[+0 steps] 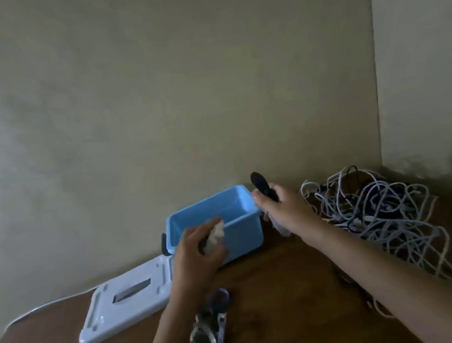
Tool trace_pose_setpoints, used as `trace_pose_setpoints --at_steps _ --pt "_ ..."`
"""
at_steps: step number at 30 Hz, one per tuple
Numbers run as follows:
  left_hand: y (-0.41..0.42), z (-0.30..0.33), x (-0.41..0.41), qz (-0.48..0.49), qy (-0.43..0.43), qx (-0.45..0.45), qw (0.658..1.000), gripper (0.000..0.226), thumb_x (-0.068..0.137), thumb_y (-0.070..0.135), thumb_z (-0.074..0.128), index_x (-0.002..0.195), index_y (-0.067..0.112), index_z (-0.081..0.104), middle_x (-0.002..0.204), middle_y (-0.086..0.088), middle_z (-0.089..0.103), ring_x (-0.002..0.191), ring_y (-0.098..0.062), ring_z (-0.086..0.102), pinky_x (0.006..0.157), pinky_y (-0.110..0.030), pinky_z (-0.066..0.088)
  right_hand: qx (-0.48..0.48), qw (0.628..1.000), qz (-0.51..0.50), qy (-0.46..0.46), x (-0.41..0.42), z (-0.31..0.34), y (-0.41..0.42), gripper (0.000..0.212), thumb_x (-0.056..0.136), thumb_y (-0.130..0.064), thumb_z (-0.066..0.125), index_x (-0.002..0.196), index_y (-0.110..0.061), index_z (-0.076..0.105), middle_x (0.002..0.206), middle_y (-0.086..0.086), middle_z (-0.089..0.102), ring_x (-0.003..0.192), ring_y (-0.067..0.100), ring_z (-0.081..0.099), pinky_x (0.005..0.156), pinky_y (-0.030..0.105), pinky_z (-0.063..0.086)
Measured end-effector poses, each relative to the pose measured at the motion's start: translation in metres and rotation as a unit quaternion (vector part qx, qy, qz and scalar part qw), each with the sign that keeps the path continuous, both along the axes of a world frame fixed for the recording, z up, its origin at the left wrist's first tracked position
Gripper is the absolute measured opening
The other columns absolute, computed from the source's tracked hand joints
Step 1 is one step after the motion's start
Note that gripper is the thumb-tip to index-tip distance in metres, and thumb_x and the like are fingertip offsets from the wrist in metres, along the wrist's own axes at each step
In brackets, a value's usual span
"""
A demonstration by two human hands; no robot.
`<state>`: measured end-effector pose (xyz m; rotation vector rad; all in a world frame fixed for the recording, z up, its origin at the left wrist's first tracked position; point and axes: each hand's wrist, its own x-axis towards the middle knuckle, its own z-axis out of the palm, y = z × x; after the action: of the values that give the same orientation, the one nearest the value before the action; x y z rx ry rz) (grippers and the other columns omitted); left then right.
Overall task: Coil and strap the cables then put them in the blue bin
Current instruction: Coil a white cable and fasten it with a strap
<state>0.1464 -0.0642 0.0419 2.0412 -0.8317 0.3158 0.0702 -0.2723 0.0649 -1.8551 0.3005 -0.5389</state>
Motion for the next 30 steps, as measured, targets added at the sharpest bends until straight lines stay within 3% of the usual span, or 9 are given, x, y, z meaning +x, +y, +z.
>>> trace_pose_setpoints --at_steps 3,6,9,11,14,19,27,30 --pt "-0.006 0.022 0.034 0.031 -0.039 -0.013 0.999 0.057 0.075 0.043 0.06 0.13 0.027 0.065 0.107 0.007 0.064 0.096 -0.007 0.062 0.084 -0.021 0.047 -0.019 1.0 0.02 -0.011 0.053 0.017 0.007 0.024 0.101 -0.044 0.054 0.105 -0.02 0.057 0.089 0.007 0.068 0.087 0.027 0.069 0.079 0.041 0.054" --pt "-0.018 0.022 0.076 0.038 -0.005 0.043 0.998 0.062 0.09 0.022 0.068 0.148 0.023 0.046 0.129 0.0 0.063 0.113 -0.017 0.061 0.092 -0.019 0.042 -0.11 0.993 0.045 0.028 0.099 0.027 0.015 0.031 0.102 -0.043 0.053 0.121 -0.018 0.054 0.11 0.009 0.065 0.098 0.026 0.064 0.082 0.039 0.051" --pt "-0.02 0.011 0.102 0.033 0.008 0.207 0.978 0.082 0.089 0.051 0.065 0.157 0.027 0.026 0.153 -0.002 0.044 0.138 -0.022 0.045 0.111 -0.03 0.037 -0.164 0.974 0.119 0.105 0.121 0.024 0.016 0.058 0.101 -0.042 0.056 0.152 -0.02 0.038 0.153 0.008 0.044 0.135 0.027 0.048 0.098 0.038 0.044" --pt "-0.016 0.003 0.1 0.053 0.014 0.219 0.974 0.074 0.092 0.048 0.063 0.155 0.025 0.031 0.158 -0.005 0.036 0.145 -0.024 0.034 0.117 -0.037 0.029 -0.202 0.963 0.132 0.123 0.116 0.016 0.015 0.066 0.102 -0.04 0.056 0.158 -0.021 0.028 0.163 0.005 0.029 0.147 0.024 0.034 0.11 0.036 0.037" --pt "-0.004 -0.009 0.076 0.068 -0.031 0.154 0.985 0.058 0.094 0.028 0.066 0.148 0.022 0.045 0.152 -0.003 0.045 0.14 -0.023 0.041 0.115 -0.034 0.031 -0.259 0.954 0.117 0.09 0.09 -0.001 0.008 0.052 0.104 -0.034 0.055 0.153 -0.023 0.041 0.16 -0.001 0.033 0.147 0.016 0.033 0.112 0.029 0.031" --pt "0.014 -0.031 0.029 0.043 -0.071 0.132 0.988 0.054 0.09 0.018 0.071 0.141 0.024 0.054 0.141 0.001 0.052 0.13 -0.023 0.049 0.108 -0.036 0.039 -0.324 0.943 0.071 0.029 0.013 -0.032 -0.006 0.038 0.103 -0.027 0.055 0.141 -0.025 0.056 0.146 -0.011 0.046 0.134 0.006 0.044 0.106 0.018 0.033" --pt "-0.006 -0.061 -0.071 -0.021 -0.012 0.185 0.982 0.053 0.101 0.035 0.051 0.151 0.04 0.033 0.147 0.011 0.039 0.138 -0.012 0.036 0.11 -0.027 0.032 -0.394 0.909 0.017 0.136 -0.106 -0.073 -0.018 0.045 0.102 -0.036 0.056 0.145 -0.033 0.048 0.148 -0.016 0.04 0.138 0.006 0.038 0.112 0.027 0.036" --pt "-0.011 -0.071 -0.091 -0.007 0.032 0.223 0.974 0.052 0.1 0.042 0.052 0.149 0.036 0.036 0.149 0.008 0.043 0.134 -0.012 0.043 0.108 -0.029 0.037 -0.42 0.891 -0.021 0.174 -0.141 -0.082 -0.027 0.047 0.102 -0.04 0.055 0.147 -0.03 0.046 0.147 -0.011 0.041 0.139 0.012 0.037 0.113 0.032 0.037"
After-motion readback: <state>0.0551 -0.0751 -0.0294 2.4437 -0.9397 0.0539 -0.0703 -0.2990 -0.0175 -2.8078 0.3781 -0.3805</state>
